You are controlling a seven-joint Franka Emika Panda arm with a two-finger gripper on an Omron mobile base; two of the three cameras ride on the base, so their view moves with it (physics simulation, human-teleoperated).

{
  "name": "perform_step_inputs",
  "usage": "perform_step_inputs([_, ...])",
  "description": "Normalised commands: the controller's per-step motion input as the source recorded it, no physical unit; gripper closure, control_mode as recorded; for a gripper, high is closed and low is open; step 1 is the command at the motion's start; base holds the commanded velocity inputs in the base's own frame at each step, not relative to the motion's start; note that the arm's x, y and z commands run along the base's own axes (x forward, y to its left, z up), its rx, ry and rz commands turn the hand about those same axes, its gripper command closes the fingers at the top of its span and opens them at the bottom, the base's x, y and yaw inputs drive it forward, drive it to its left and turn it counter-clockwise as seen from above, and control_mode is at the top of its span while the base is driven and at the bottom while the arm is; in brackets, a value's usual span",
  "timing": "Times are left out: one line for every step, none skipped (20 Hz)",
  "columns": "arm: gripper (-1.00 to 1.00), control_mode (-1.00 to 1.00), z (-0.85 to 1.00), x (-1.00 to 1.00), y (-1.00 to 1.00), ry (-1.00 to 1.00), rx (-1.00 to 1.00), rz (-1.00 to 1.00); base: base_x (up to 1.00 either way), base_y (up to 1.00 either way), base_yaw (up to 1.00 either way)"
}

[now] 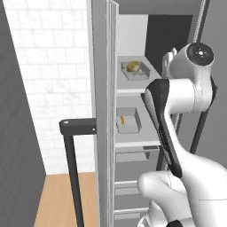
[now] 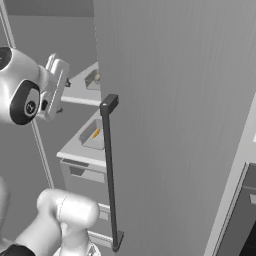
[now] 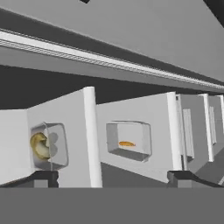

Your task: Take the meat container that has the shrimp and place it on the second highest rack of the freezer. Then take the vegetable container that has the mushroom and potato and place it on the highest rack of the freezer.

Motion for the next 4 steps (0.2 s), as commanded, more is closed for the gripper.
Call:
perform_step_inputs([-1.00,-1.00,-0.07,-1.00,0.00,0.17,0.00,0.00,0.00,0.00,0.00])
perform_step_inputs([-1.00,-1.00,-0.10,-1.00,0.00,0.18,0.00,0.00,0.00,0.00,0.00])
perform_step_inputs([-1.00,-1.00,-0.11,-1.00,0.00,0.19,0.00,0.00,0.00,0.00,0.00])
perform_step_inputs([-1.00,-1.00,-0.10,-1.00,0.00,0.23,0.00,0.00,0.00,0.00,0.00])
